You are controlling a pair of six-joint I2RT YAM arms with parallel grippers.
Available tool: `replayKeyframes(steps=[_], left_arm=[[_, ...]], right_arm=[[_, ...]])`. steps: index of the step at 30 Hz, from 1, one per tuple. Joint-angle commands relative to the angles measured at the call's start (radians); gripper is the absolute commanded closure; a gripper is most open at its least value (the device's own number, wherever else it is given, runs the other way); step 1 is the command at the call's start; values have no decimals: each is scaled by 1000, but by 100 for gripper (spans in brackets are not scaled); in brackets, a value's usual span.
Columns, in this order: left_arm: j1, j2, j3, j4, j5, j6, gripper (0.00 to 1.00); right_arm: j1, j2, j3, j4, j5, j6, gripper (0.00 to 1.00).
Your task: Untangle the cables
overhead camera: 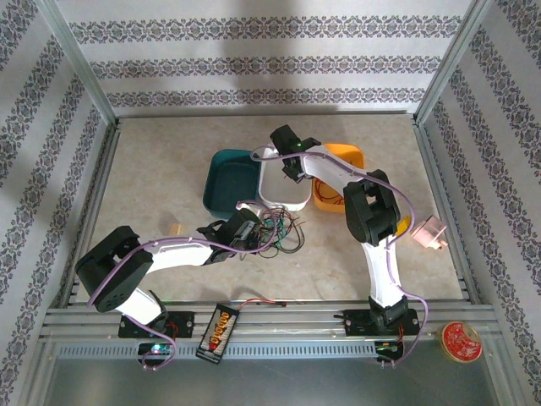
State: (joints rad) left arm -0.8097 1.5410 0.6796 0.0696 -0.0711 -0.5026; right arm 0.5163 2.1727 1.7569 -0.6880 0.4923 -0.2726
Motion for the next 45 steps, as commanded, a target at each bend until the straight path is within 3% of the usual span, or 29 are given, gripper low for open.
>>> replayKeyframes(steps=[1,5,11,36,39,41,43,45], left_arm=[[9,11,29,-15,5,6,100],[9,10,31,-21,5,8,100],[9,6,28,-23,4,7,100],[9,13,40,-33,4,11,100],[9,15,41,-31,5,12,100],[9,16,47,-36,5,18,100],[9,18,51,-37,4,19,100],[9,21,54,-36,4,23,100]], right_arm=[[29,40,30,-8,74,-46,44],[34,52,37,2,83,-44,46],[31,69,66,5,66,-47,59],[7,119,50,15,74,-65,58],[7,119,50,13,74,-68,68],[8,112,50,16,74,-59,86],[8,97,49,18,60,-45,99],[8,68,47,22,41,-26,100]])
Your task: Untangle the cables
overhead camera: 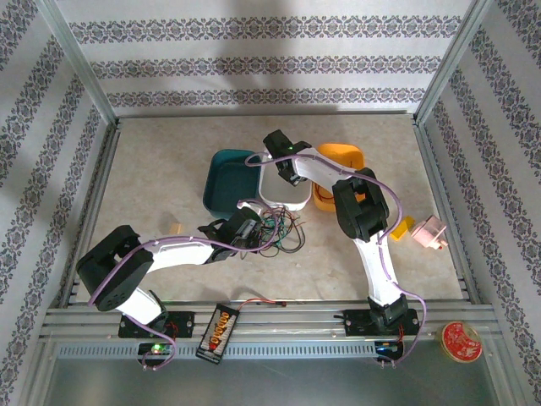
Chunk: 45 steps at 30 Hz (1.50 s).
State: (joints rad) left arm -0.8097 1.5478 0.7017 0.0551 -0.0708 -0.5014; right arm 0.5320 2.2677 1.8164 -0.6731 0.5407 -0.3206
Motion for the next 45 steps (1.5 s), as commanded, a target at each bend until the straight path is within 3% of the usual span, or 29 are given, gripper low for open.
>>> replayKeyframes(steps=[1,12,24,38,45], left_arm=[[9,16,35,-24,5,21,100],[9,42,72,-4,11,30,100],[9,99,104,23,54,29,100],[7,91,118,6,58,40,100],[8,66,72,32,42,20,100]], right_arm=[[-6,-47,-15,13,-19,35,100],[-76,-355,-194,87,-180,250,100],[-371,-682,-549,199,-493,574,100],[-436,-684,-685,258,-513,687,100],[-451,-626,-672,271,-528,689,100]])
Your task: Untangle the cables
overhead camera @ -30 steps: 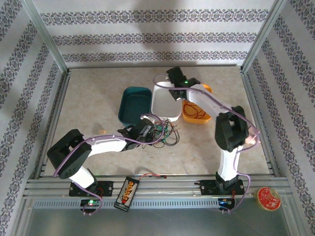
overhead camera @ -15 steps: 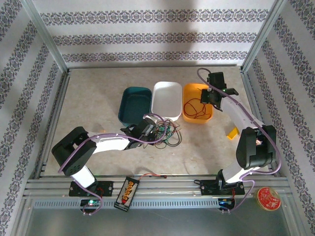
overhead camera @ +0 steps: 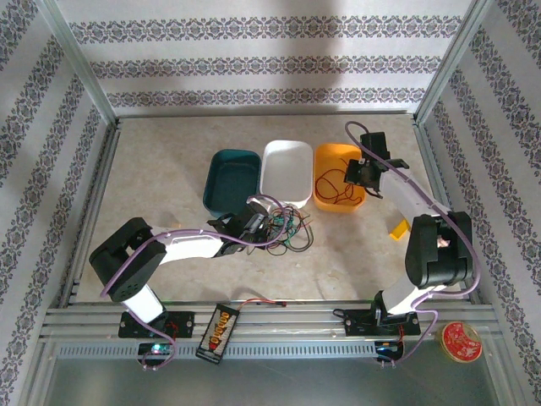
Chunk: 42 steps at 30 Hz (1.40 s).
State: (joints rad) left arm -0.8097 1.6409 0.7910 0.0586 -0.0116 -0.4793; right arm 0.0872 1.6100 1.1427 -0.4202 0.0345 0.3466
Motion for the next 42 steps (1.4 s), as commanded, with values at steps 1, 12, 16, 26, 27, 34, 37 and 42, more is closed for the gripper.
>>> replayKeyframes(steps=[1,12,16,26,27,34,37,42], left_arm=[[7,-26,-19,28,-15,-4,100],[7,-21,-24,32,-15,3,100],[7,-21,-17,21,-11,10,100],[7,-30,-7,3,-3,16,100],[7,-29,-4,4,1,15,100],[9,-32,-2,12,21,2,100],[8,-33,0,11,22,2,100],[8,-27,5,17,22,-3,100]], right_arm=[[-6,42,8,19,-25,24,100],[6,193,93,37,-21,99,100],[23,239,102,38,42,132,100],[74,313,116,46,118,169,100],[78,312,117,56,110,155,100],[103,240,99,115,82,90,75],[105,191,93,124,95,80,65],[101,133,89,130,112,56,59]])
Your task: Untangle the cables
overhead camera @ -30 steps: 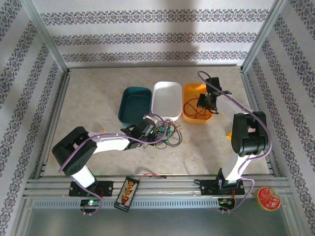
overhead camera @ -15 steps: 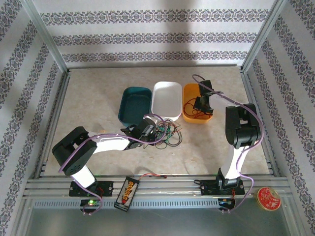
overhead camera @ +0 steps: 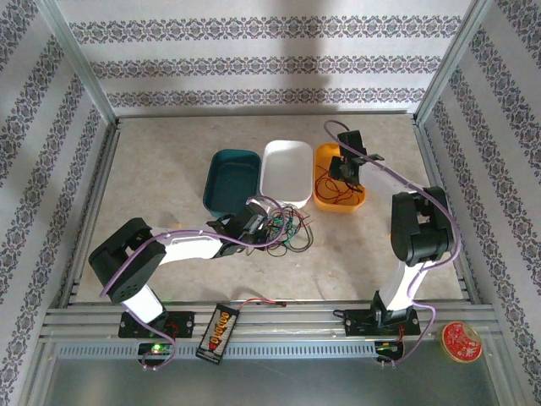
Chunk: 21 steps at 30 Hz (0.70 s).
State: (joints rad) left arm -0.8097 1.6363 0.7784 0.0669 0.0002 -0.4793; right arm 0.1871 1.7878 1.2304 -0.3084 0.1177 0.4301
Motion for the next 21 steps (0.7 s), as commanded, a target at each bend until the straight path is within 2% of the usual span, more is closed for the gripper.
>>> replayKeyframes(steps=[1,8,13,17,21], left_arm=[[8,-20,19,9,12,-3,100],[7,-17,26,16,13,-6,100],[7,-21,20,22,12,-10,100],[7,-28,13,24,6,-14,100],[7,-36,-4,42,0,-19,100]], right_arm=[[2,-53,-1,17,32,-34,58],[6,-166,-79,29,33,-45,55],[52,-331,-233,65,-106,-71,54],[201,-461,-386,74,-198,-105,54],[342,-510,-507,81,-187,-56,53]])
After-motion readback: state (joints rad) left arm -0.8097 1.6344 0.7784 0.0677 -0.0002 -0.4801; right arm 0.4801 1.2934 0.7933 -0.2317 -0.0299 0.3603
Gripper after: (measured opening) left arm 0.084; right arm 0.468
